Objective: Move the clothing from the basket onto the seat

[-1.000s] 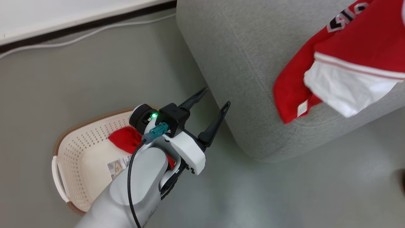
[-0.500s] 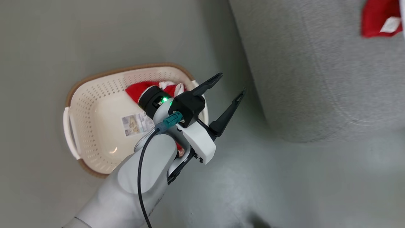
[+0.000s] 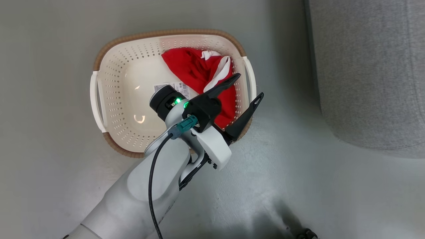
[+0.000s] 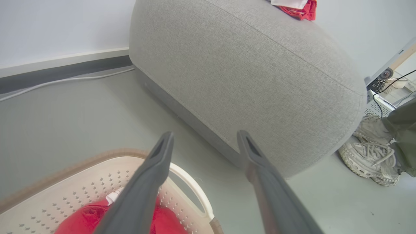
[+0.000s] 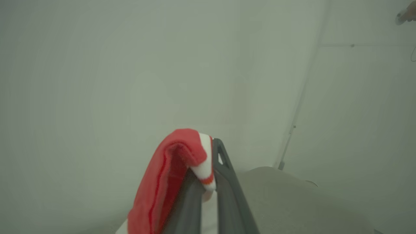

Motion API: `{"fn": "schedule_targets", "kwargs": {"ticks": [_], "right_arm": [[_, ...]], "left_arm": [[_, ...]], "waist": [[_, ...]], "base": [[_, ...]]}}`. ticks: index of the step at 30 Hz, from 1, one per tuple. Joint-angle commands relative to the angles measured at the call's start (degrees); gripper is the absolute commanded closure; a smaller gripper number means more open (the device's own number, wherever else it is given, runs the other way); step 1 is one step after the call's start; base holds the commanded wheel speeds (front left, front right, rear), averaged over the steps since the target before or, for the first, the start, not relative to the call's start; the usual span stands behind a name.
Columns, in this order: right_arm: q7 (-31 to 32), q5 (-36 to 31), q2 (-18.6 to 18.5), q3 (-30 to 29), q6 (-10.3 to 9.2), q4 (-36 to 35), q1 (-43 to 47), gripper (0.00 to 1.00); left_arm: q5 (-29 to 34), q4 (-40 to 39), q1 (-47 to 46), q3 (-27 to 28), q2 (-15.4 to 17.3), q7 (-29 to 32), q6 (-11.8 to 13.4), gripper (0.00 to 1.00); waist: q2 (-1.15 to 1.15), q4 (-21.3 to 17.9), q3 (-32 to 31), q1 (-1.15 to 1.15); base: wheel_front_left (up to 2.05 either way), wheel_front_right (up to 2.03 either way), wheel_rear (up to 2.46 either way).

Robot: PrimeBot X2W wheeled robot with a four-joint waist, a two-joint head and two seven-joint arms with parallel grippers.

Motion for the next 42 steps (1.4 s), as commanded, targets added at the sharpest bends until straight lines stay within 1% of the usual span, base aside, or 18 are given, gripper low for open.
{"fn": "schedule_targets", "kwargs": {"ticks": [1, 4, 7, 10, 12, 17, 22, 25, 26, 27, 28, 35, 42], "right_arm": [[-0.3, -1.6, -0.8, -1.6, 0.23, 0.7, 2.2, 1.0], [-0.2, -2.5, 0.2, -1.2, 0.23, 5.2, 2.7, 1.0], [0.0, -1.8, 0.8, 0.1, 0.23, 10.2, 3.2, 1.0], [-0.1, -0.5, 1.9, 1.7, 0.23, 14.3, 5.9, 1.0], [-0.2, 0.5, 2.8, 2.8, 0.23, 15.8, 8.2, 1.0], [-0.3, 3.4, 4.3, 4.5, 0.23, 16.5, 12.6, 1.0], [-0.3, 7.1, 6.3, 6.5, 0.23, 15.2, 17.9, 1.0], [-0.3, 9.1, 6.6, 7.2, 0.23, 13.7, 20.4, 1.0], [-0.3, 9.6, 6.6, 7.4, 0.23, 13.1, 21.1, 0.58], [-0.3, 10.1, 6.6, 7.6, 0.23, 12.5, 21.7, 0.05], [-0.3, 10.7, 6.6, 7.7, 0.23, 11.9, 22.2, 0.0], [-0.3, 14.9, 7.6, 9.7, 0.23, 7.2, 24.6, 0.0], [-0.3, 19.5, 9.0, 14.5, 0.23, 1.4, 30.9, 0.0]], "left_arm": [[0.7, -1.5, -1.0, 1.1, -0.2, -0.3, -0.4, 0.0], [1.2, -1.4, -0.9, 1.5, -0.2, -0.3, -0.4, 0.0], [1.4, -1.4, -0.8, 1.7, -0.2, -0.3, -0.4, 0.0], [1.5, -1.6, -1.0, 1.8, -0.3, -0.3, -0.4, 0.0], [1.4, -1.9, -1.1, 1.9, -0.3, -0.3, -0.4, 0.0], [1.0, -2.4, -1.2, 1.7, -0.3, -0.3, -0.4, 0.0], [0.7, -2.5, -0.9, 1.9, -0.3, -0.3, -0.4, 0.0], [0.6, -2.6, -0.6, 1.8, -0.3, -0.3, -0.4, 0.0], [0.6, -2.7, -0.6, 1.9, -0.3, -0.3, -0.4, 0.0], [0.6, -2.8, -0.5, 1.9, -0.3, -0.3, -0.4, 0.0], [0.5, -2.8, -0.5, 1.9, -0.3, -0.3, -0.4, 0.0], [0.1, -3.3, 0.1, 2.3, -0.3, -0.3, -0.4, 0.0], [-0.4, -3.8, 2.2, 3.7, -0.3, -0.3, -0.4, 0.0]], "waist": [[0.0, 0.8, 1.1, 0.0], [0.0, 0.7, 1.4, 0.0], [0.0, 0.8, 1.5, 0.0], [0.0, 1.0, 1.3, 0.0], [0.0, 1.1, 1.1, 0.0], [0.0, 1.2, 0.5, 0.0], [0.0, 1.0, -0.4, 0.0], [0.0, 1.0, -0.9, 0.0], [0.0, 0.9, -1.1, 0.0], [0.0, 0.9, -1.2, 0.0], [0.0, 0.9, -1.4, 0.0], [0.0, 0.7, -3.4, 0.0], [0.0, 1.2, -8.2, 0.0]], "base": [[0.0, 0.0, 0.0], [0.0, 0.0, 0.0], [0.0, 0.0, 0.0], [0.0, 0.0, 0.0], [0.0, 0.0, 0.0], [0.0, 0.0, 0.0], [0.0, 0.0, 0.0], [0.0, 0.0, 0.0], [0.0, 0.0, 0.0], [0.0, 0.0, 0.0], [0.0, 0.0, 0.0], [0.0, 0.0, 0.0], [0.0, 0.0, 0.0]]}}
